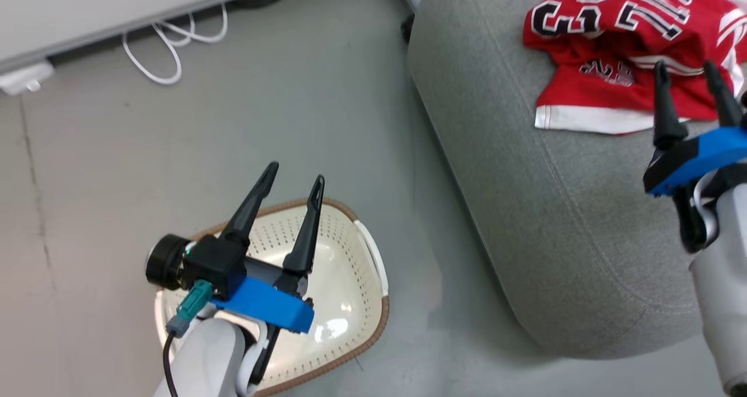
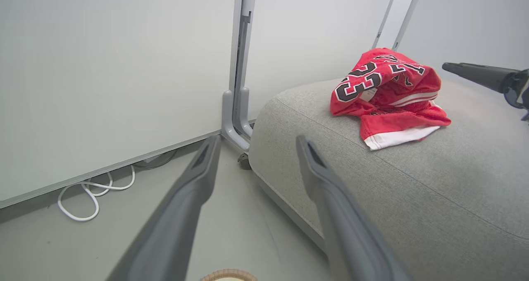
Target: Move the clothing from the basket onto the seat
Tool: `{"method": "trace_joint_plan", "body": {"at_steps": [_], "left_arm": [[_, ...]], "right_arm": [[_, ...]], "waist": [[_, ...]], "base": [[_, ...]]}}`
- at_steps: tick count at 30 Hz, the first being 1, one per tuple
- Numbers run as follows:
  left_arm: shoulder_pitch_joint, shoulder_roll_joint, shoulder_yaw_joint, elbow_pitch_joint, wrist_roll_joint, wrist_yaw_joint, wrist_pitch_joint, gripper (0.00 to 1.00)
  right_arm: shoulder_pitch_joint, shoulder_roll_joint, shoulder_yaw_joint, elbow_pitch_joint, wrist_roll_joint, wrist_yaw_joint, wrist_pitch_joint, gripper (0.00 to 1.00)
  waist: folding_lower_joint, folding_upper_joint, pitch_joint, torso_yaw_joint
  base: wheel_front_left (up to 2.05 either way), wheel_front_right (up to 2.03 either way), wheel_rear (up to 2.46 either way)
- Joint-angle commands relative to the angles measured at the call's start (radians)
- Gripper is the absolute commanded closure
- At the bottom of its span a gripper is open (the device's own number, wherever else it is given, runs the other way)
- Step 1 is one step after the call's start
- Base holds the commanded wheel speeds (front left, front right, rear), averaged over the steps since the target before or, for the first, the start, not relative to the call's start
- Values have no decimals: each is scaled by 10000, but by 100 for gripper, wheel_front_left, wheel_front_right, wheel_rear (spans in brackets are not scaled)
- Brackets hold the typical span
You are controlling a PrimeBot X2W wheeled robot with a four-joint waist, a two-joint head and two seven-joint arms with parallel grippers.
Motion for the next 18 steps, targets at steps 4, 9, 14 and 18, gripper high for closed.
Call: {"method": "trace_joint_plan", "body": {"at_steps": [4,9,14,18], "left_arm": [[677,-236,295,194,-138,-11,-25,0],[1209,-424,556,359,-233,-11,-25,0],[1684,-548,955,408,-250,-11,-26,0],[1949,-643,1154,447,-191,-11,-26,0]], "right_arm": [[940,49,291,-370,191,1,-35,0],[1876,51,370,-937,325,1,-35,0],[2808,168,476,-1682,299,1,54,0],[3392,292,460,-2220,222,1,163,0]], "waist": [[1,0,-1342,360],[1,0,-2075,729],[1,0,-2595,1146],[1,0,-2872,1439]], "base": [[0,0,0],[0,0,0],[0,0,0],[0,0,0]]}}
